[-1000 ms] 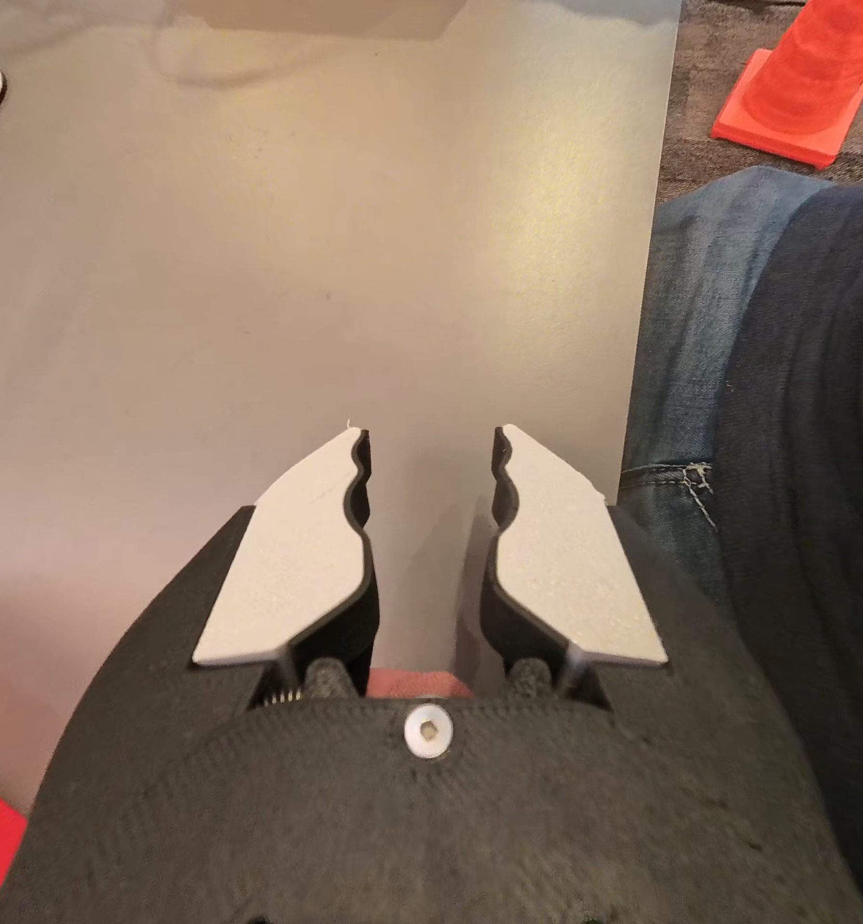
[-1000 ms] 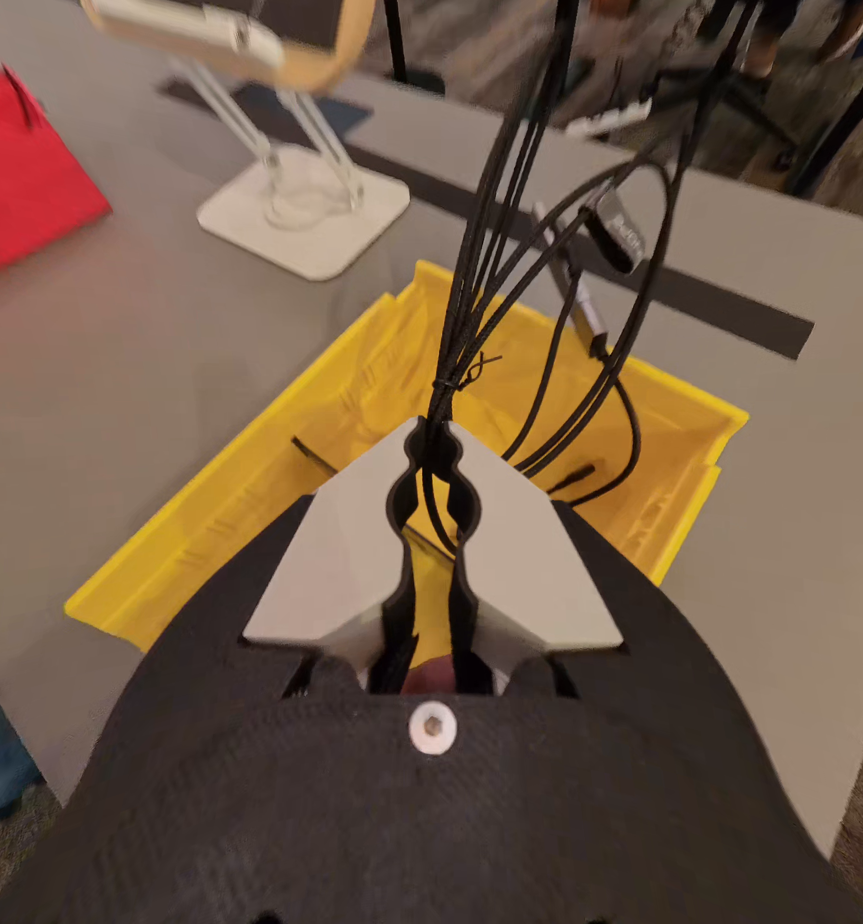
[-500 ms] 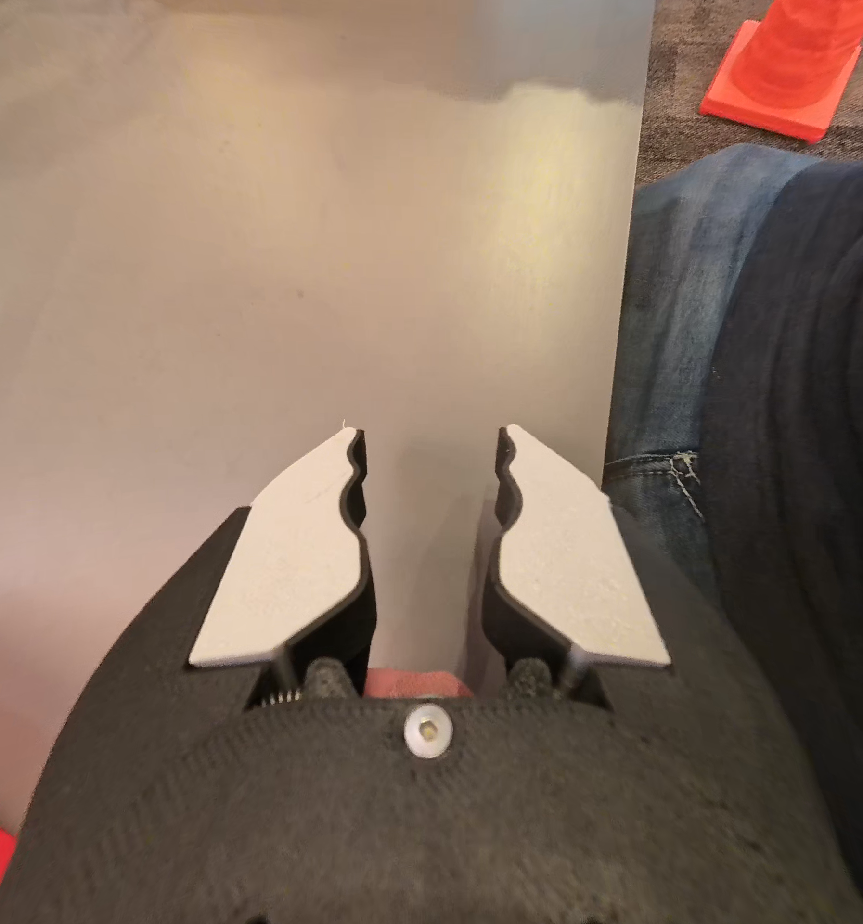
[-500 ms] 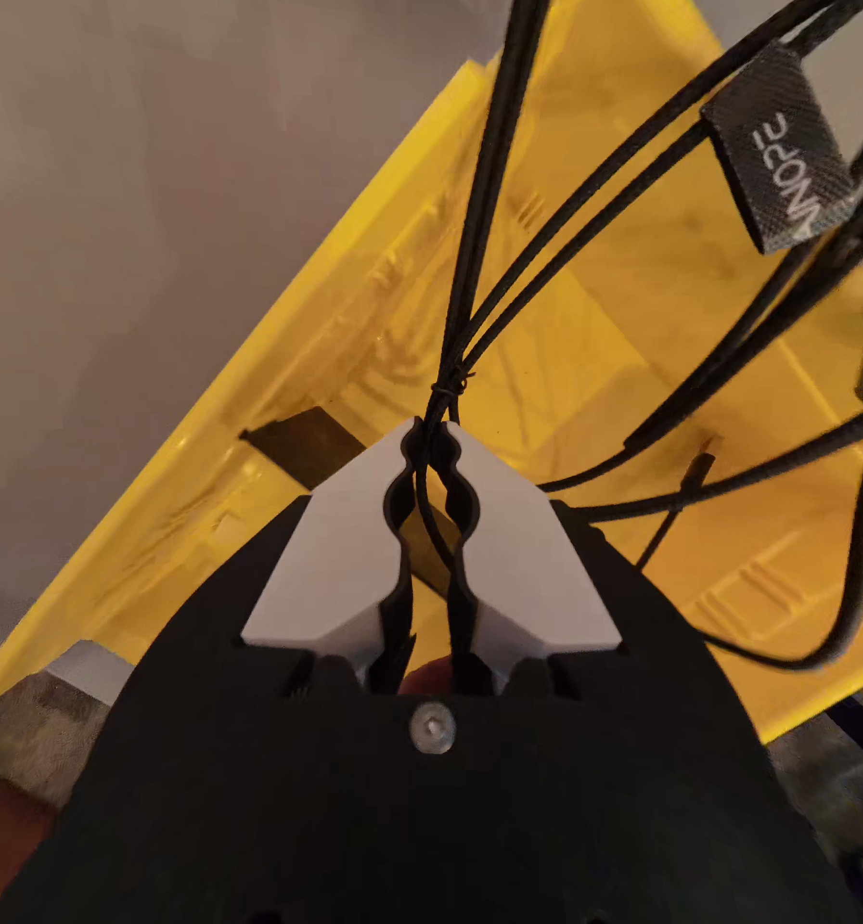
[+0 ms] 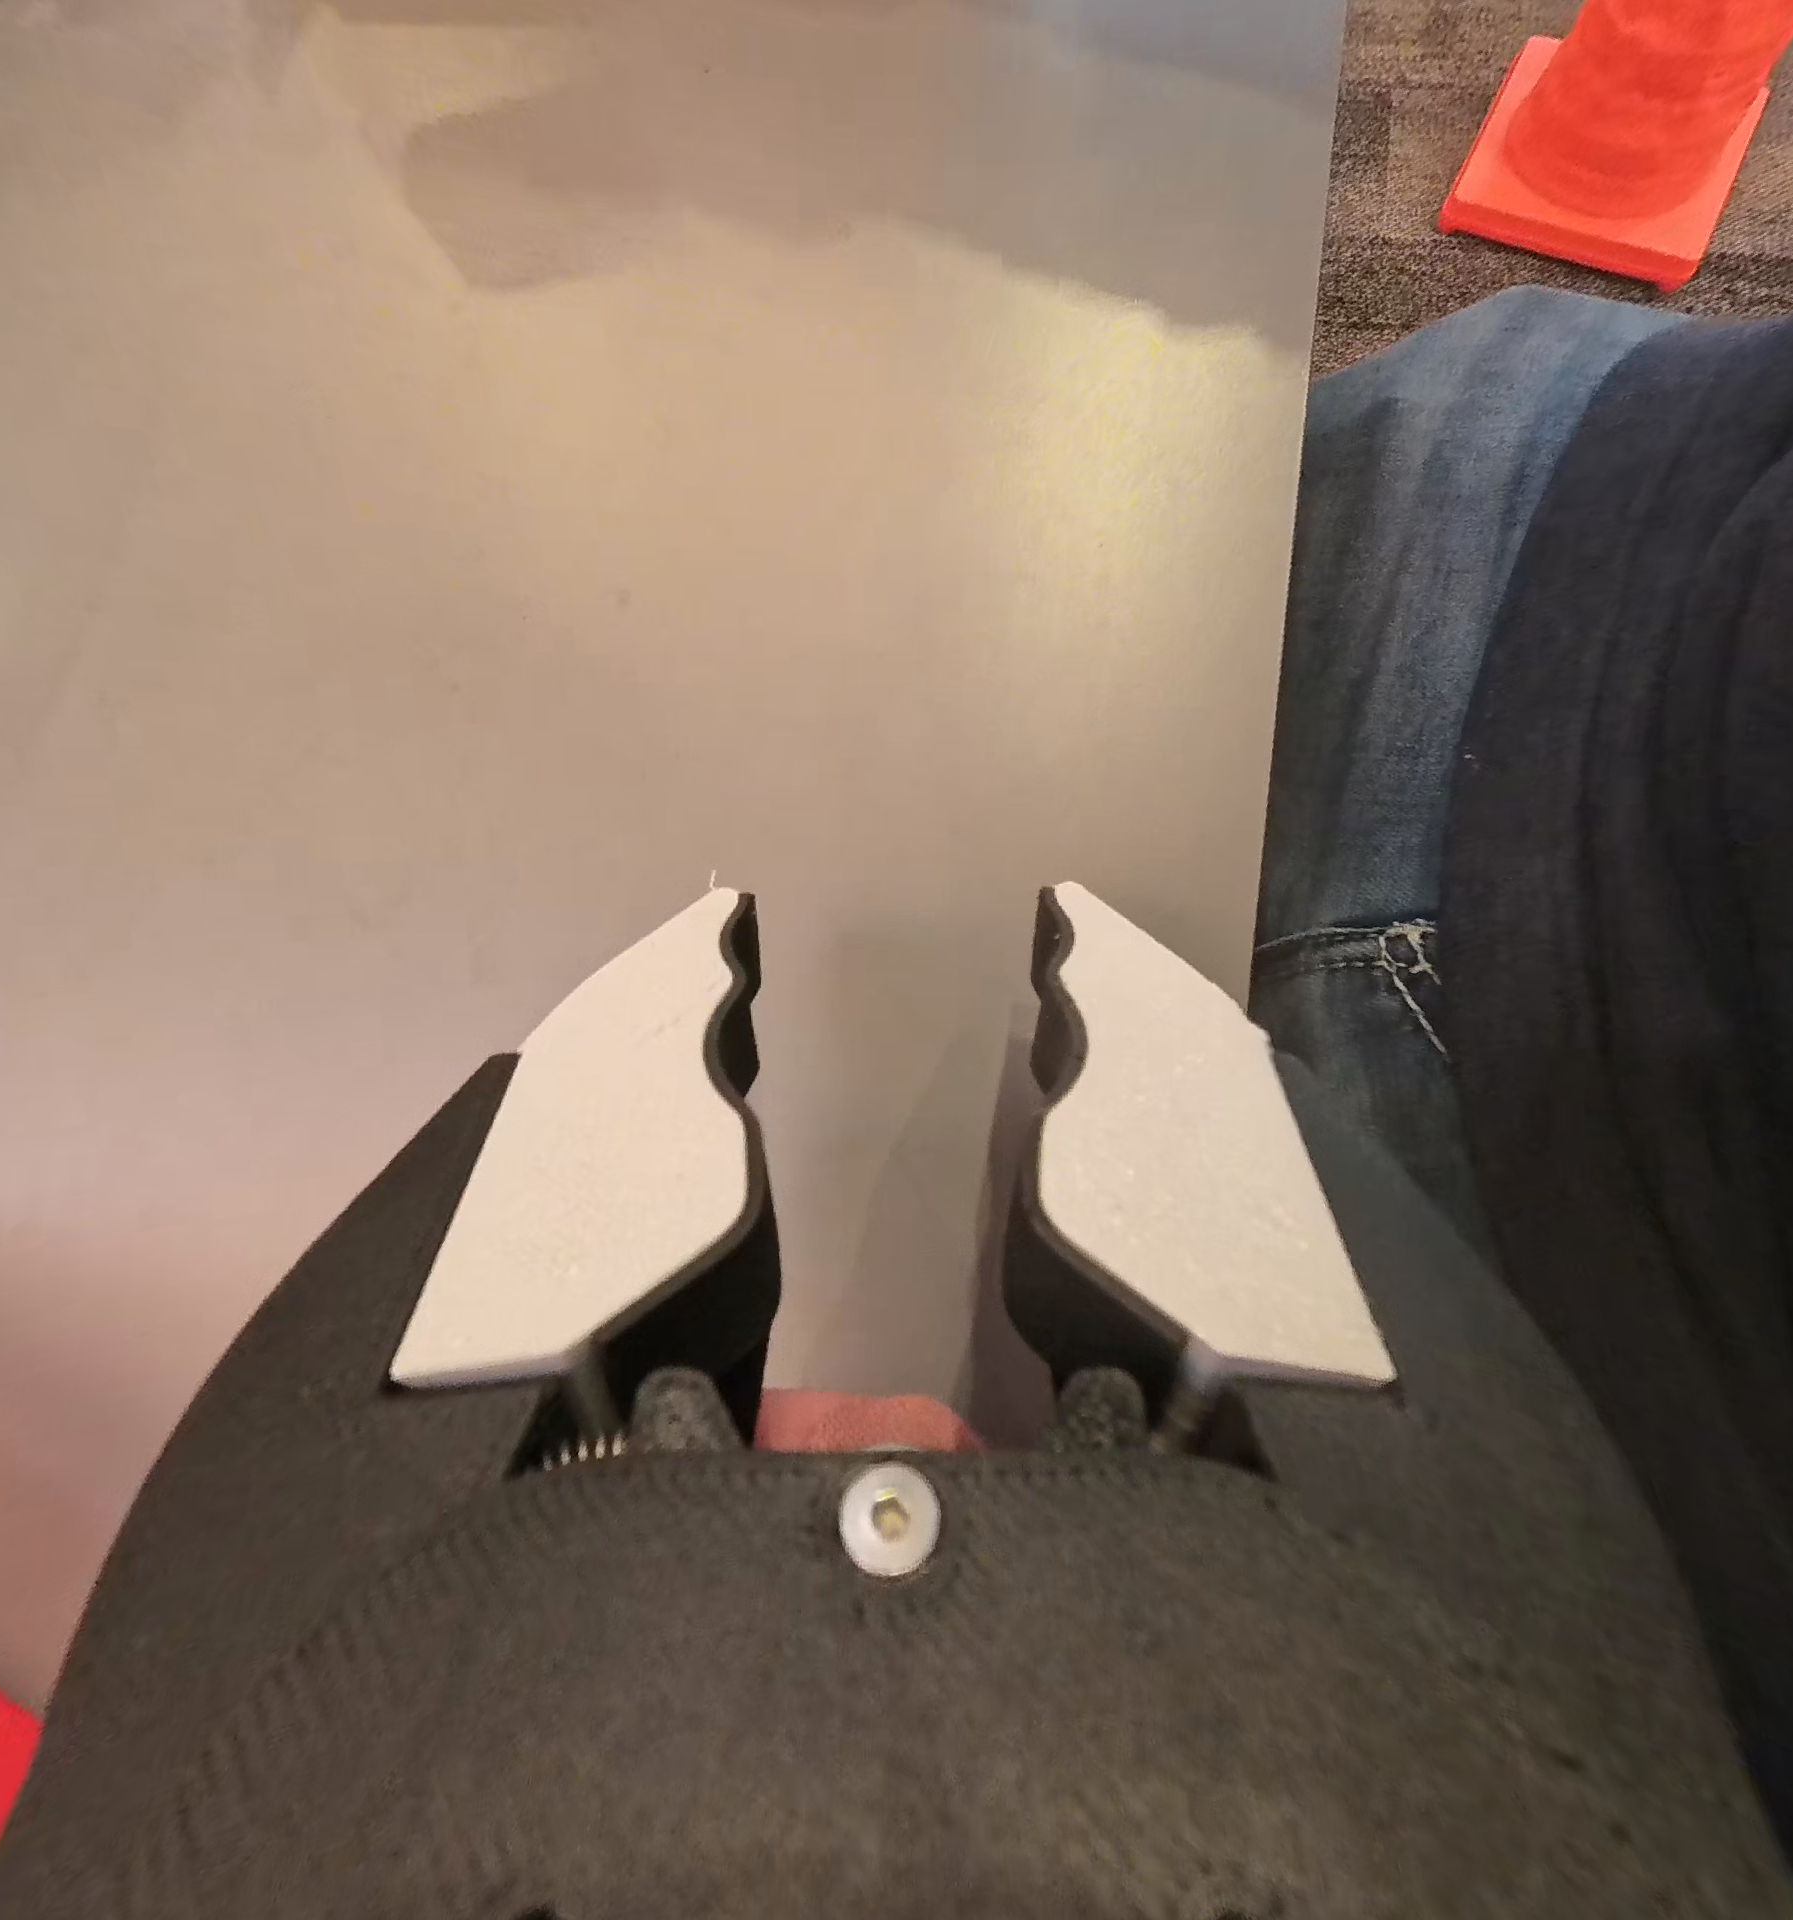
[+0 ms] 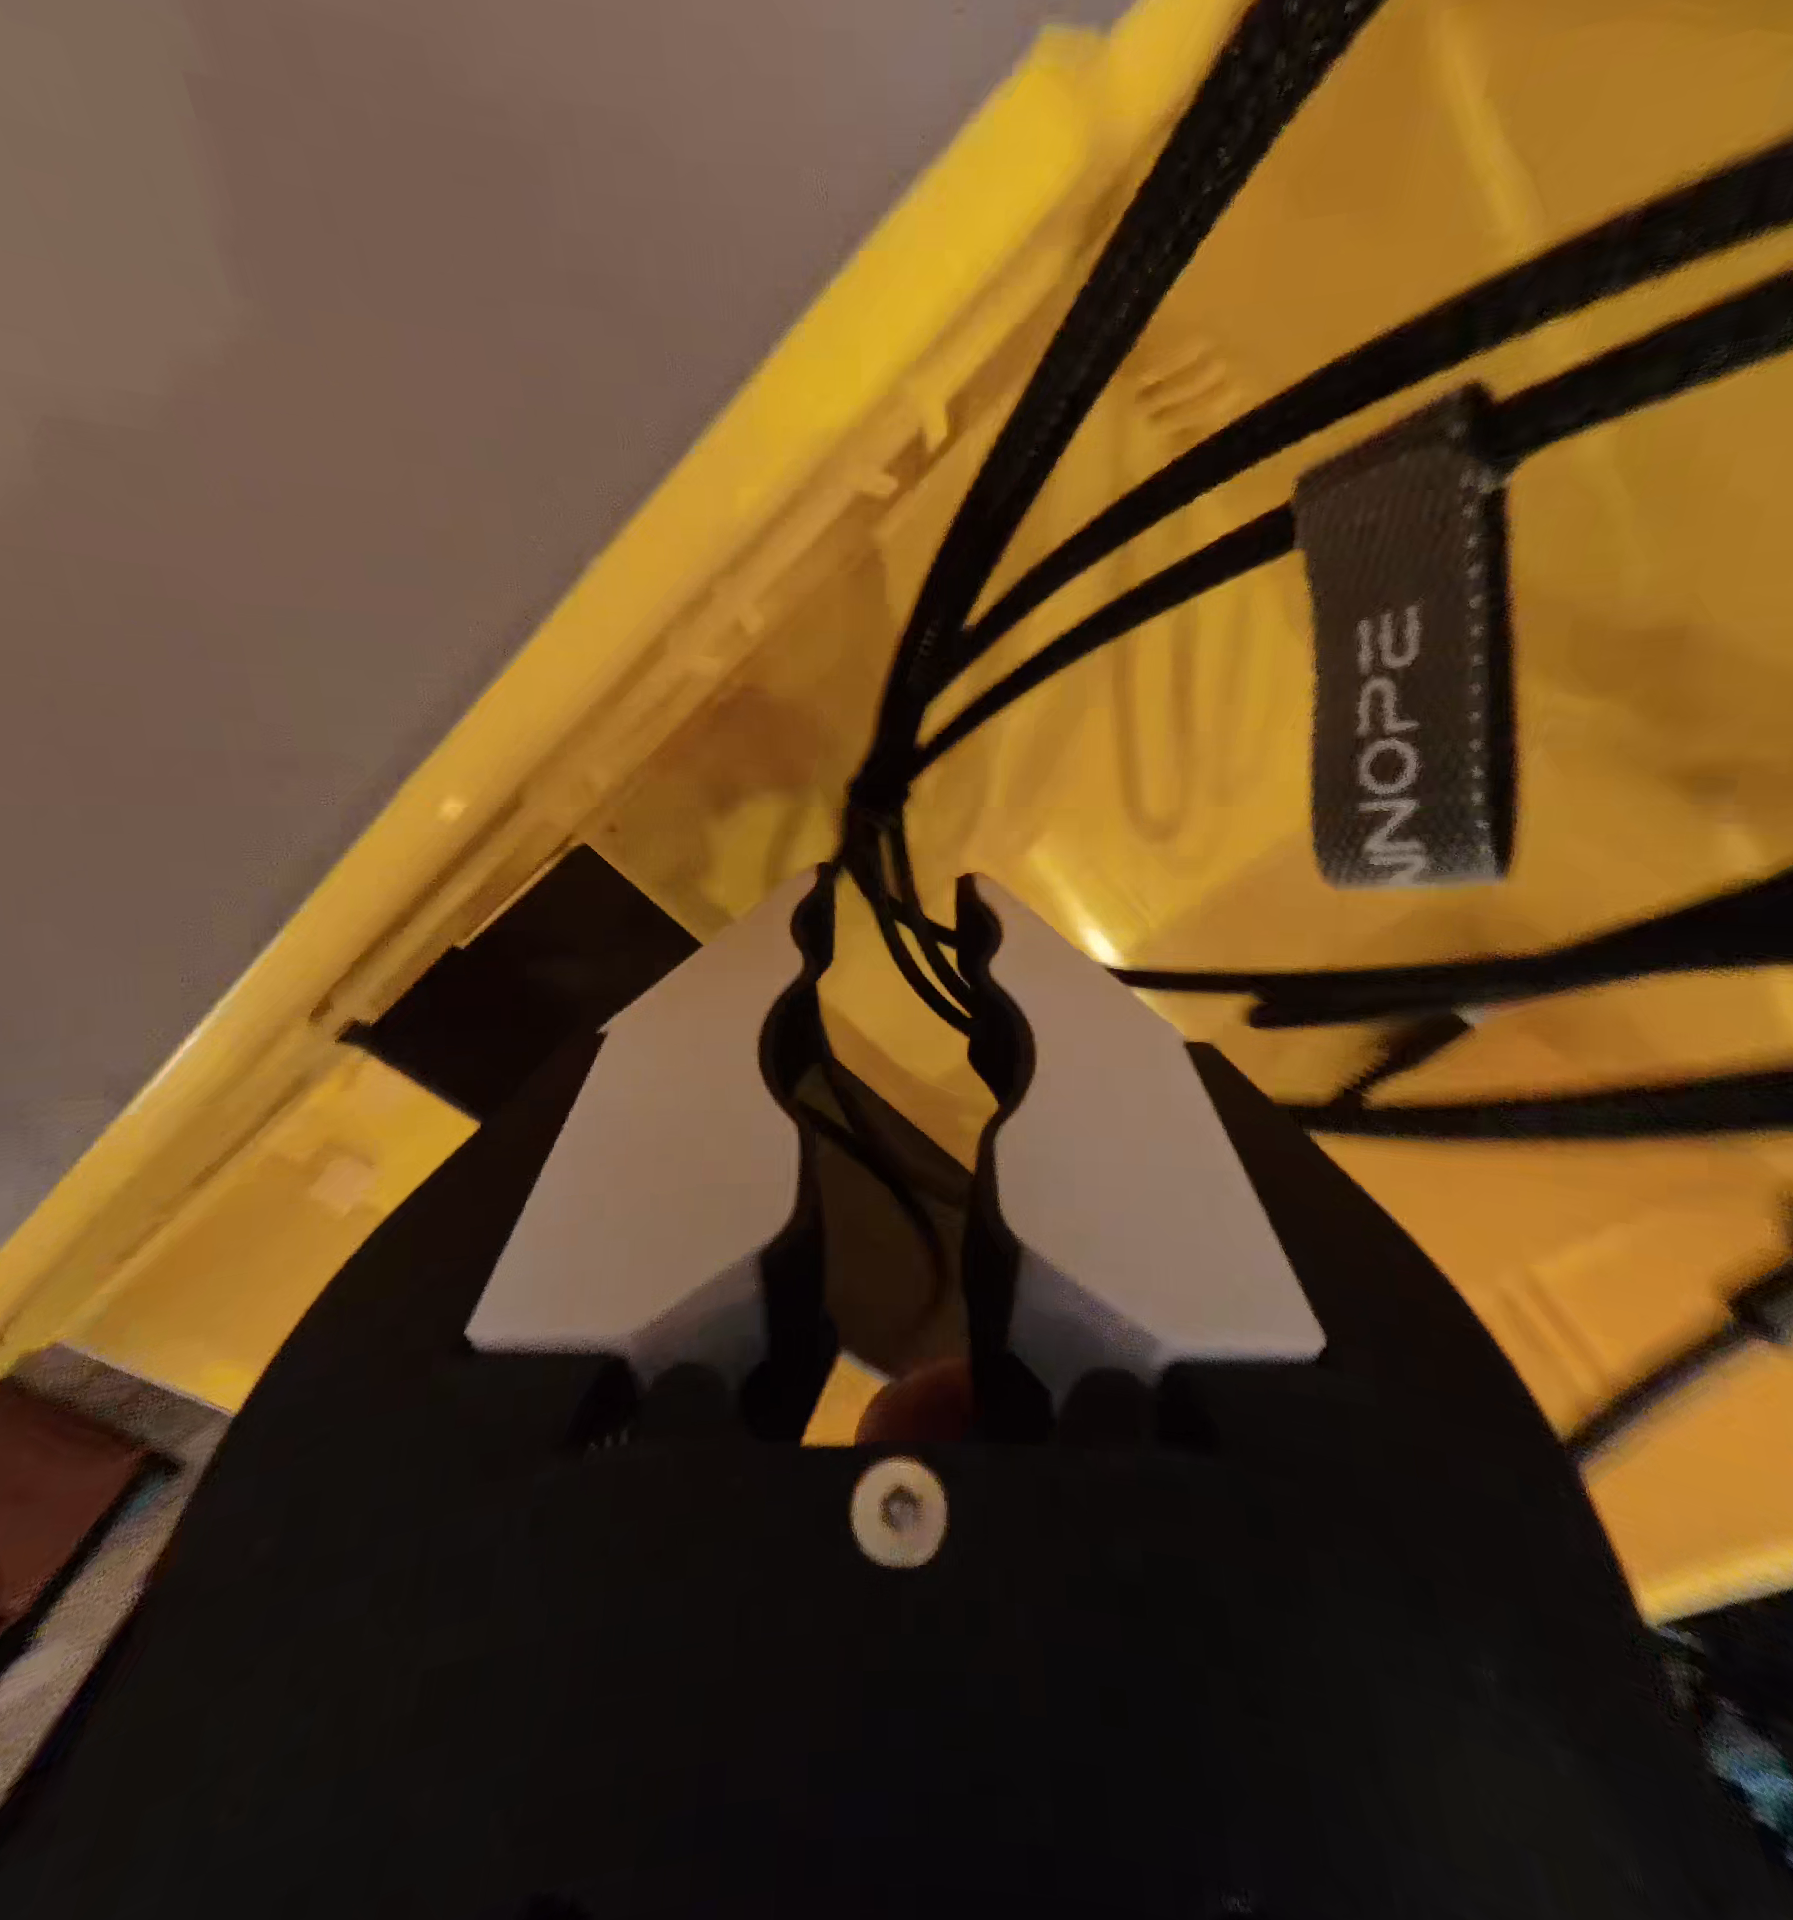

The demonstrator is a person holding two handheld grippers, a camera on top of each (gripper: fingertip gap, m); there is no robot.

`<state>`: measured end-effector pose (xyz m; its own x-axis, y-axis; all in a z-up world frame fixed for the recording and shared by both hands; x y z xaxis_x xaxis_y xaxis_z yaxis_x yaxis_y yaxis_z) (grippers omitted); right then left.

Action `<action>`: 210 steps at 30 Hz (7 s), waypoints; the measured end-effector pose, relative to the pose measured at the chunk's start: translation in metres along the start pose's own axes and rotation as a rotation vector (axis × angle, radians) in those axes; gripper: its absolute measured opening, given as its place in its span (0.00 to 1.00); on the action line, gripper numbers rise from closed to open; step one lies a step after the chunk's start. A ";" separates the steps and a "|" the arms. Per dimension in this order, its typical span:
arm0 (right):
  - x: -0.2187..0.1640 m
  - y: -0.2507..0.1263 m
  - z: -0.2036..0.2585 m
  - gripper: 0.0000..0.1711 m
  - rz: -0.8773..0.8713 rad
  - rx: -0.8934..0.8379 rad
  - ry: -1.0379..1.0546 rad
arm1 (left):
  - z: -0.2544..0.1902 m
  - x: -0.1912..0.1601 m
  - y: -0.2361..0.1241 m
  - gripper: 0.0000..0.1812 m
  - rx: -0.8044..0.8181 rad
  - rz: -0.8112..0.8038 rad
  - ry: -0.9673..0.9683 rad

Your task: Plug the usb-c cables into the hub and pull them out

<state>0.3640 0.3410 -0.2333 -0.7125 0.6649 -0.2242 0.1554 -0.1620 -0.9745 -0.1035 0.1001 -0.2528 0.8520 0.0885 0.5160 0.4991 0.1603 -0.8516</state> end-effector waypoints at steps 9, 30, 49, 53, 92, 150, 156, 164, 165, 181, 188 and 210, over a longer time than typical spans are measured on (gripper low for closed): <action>-0.026 -0.076 0.021 0.20 -0.208 -0.217 -0.018 | 0.004 0.006 -0.011 0.32 0.025 -0.029 -0.019; -0.010 -0.098 0.234 0.15 -0.781 -0.308 -0.242 | 0.201 -0.062 -0.171 0.24 0.749 0.245 -0.121; 0.013 -0.070 0.275 0.14 -0.844 -0.218 -0.333 | 0.319 -0.095 -0.125 0.03 0.727 0.378 -0.152; 0.017 -0.070 0.277 0.13 -0.861 -0.212 -0.338 | 0.310 -0.087 -0.148 0.03 0.722 0.277 -0.206; 0.081 -0.091 0.286 0.22 -1.175 0.455 -0.369 | 0.106 0.202 -0.156 0.03 0.254 -0.686 0.118; 0.111 -0.019 0.259 0.35 -0.746 0.050 -0.320 | 0.144 -0.180 -0.177 0.13 0.441 0.461 -0.654; 0.104 -0.071 0.286 0.33 -0.970 0.020 -0.362 | 0.134 -0.133 -0.203 0.13 0.424 0.099 -0.644; 0.117 -0.133 0.360 0.35 -1.296 0.456 -0.405 | 0.097 -0.010 -0.171 0.13 0.450 -0.107 -0.300; 0.121 -0.135 0.362 0.36 -1.307 0.500 -0.392 | 0.090 0.006 -0.162 0.13 0.426 -0.143 -0.257; 0.114 -0.125 0.329 0.07 -1.441 0.815 -0.187 | 0.066 0.083 -0.097 0.17 0.451 -0.278 -0.120; 0.107 -0.118 0.319 0.07 -1.467 0.823 -0.070 | 0.056 0.092 -0.099 0.17 0.802 -0.191 0.049; 0.097 -0.127 0.327 0.06 -1.468 0.614 -0.116 | 0.059 0.103 -0.093 0.00 0.721 -0.169 0.072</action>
<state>0.0520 0.1876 -0.1274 -0.0393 0.4497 0.8923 -0.9480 0.2654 -0.1755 -0.0718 0.1526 -0.1149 0.7935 -0.0555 0.6060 0.4178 0.7737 -0.4762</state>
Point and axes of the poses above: each gripper's, where its closed fingertips meet, y out along the fingers, x out of its top, z = x × y across the jaws, the point moved 7 cm from there along -y, back along the fingers, and after that the axes turned 15 degrees about z, right-handed, at the moved point
